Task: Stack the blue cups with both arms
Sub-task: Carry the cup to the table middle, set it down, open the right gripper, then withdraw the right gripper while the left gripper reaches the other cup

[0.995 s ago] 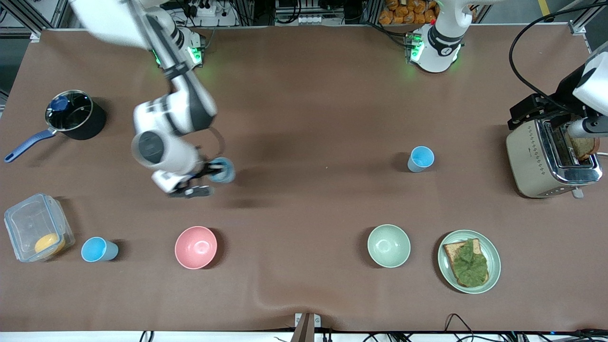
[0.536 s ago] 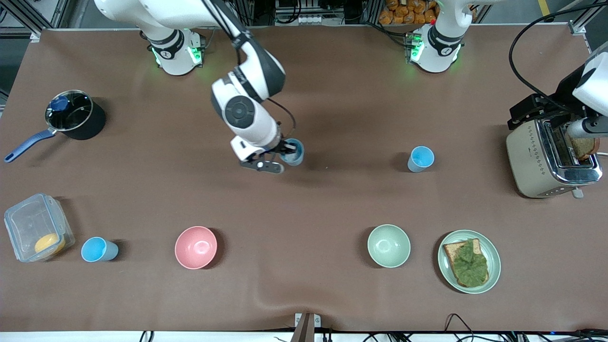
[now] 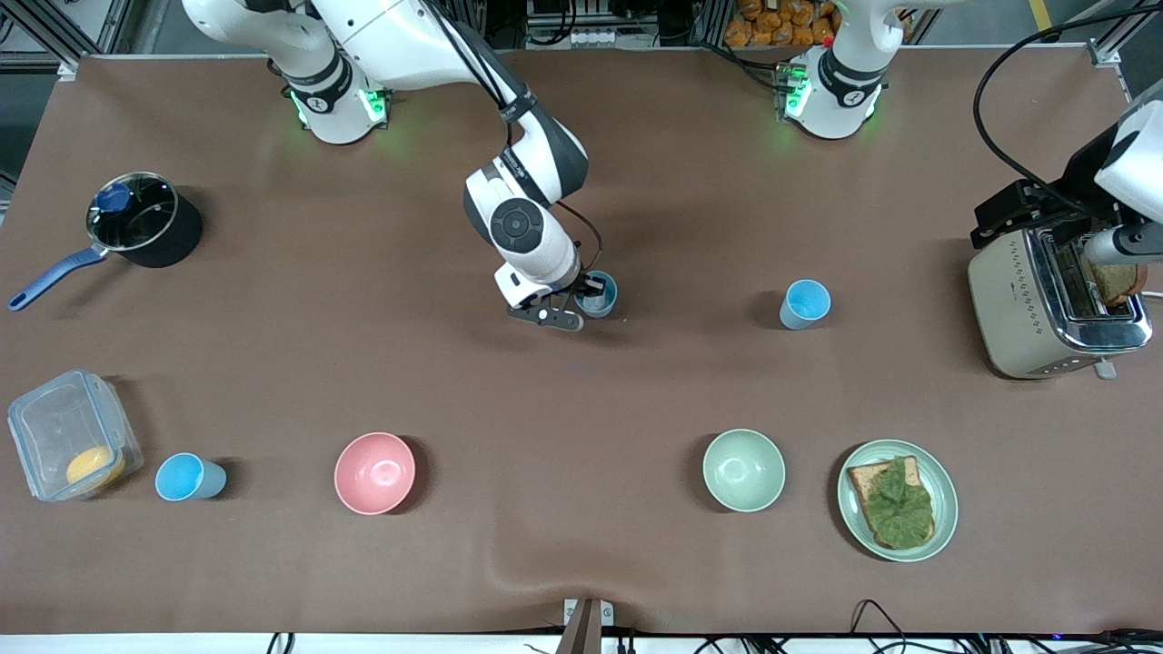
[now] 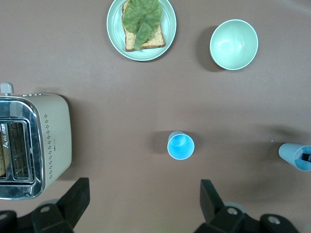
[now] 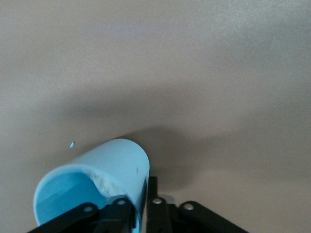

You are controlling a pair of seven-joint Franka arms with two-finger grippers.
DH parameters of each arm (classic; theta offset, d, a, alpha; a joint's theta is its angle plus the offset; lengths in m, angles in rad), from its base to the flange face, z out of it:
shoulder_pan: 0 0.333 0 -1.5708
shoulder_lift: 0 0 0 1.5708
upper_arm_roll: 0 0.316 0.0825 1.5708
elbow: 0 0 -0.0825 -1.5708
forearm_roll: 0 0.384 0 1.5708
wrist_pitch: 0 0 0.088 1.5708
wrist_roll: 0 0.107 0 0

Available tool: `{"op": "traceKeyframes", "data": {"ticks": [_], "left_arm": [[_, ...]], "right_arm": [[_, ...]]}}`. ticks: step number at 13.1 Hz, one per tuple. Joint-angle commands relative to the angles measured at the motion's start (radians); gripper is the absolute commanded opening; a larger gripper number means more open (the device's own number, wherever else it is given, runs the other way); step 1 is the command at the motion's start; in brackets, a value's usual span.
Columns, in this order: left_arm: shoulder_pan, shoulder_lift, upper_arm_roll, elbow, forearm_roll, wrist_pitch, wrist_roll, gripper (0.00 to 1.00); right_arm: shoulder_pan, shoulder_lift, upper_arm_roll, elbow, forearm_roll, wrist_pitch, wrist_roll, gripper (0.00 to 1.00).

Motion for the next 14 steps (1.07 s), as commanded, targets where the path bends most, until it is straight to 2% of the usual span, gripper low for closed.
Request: {"op": "traceKeyframes", "data": {"ticks": [1, 2, 4, 6, 7, 8, 12, 14], "left_arm": [[0.005, -0.008, -0.006, -0.002, 0.024, -0.008, 0.009, 1.00], [0.005, -0.008, -0.006, -0.002, 0.024, -0.008, 0.009, 1.00], [0.003, -0.008, -0.006, -0.004, 0.024, -0.009, 0.005, 1.00], [0.002, -0.006, -0.006, -0.004, 0.024, -0.008, 0.002, 1.00], [-0.001, -0.005, -0.006, -0.004, 0.024, -0.008, 0.002, 1.00], [-0.006, 0.007, -0.009, -0.001, 0.024, -0.008, -0.001, 1.00], [-0.012, 0.030, -0.015, 0.004, 0.024, 0.009, -0.021, 1.00], [-0.006, 0.044, -0.015, 0.004, 0.015, 0.012, -0.020, 1.00]], "right_arm": [[0.007, -0.011, -0.016, 0.034, 0.015, -0.029, 0.041, 1.00], [-0.007, -0.049, -0.024, 0.040, 0.015, -0.089, 0.038, 1.00], [-0.015, -0.098, -0.080, 0.122, -0.008, -0.304, 0.026, 1.00], [-0.019, -0.100, -0.146, 0.253, -0.101, -0.561, -0.059, 1.00], [-0.035, -0.105, -0.185, 0.282, -0.138, -0.648, -0.137, 1.00], [-0.052, -0.117, -0.220, 0.293, -0.157, -0.695, -0.264, 1.00], [-0.174, -0.163, -0.378, 0.290, -0.155, -0.738, -0.734, 1.00], [-0.286, -0.190, -0.406, 0.290, -0.154, -0.784, -0.947, 1.00]]}}
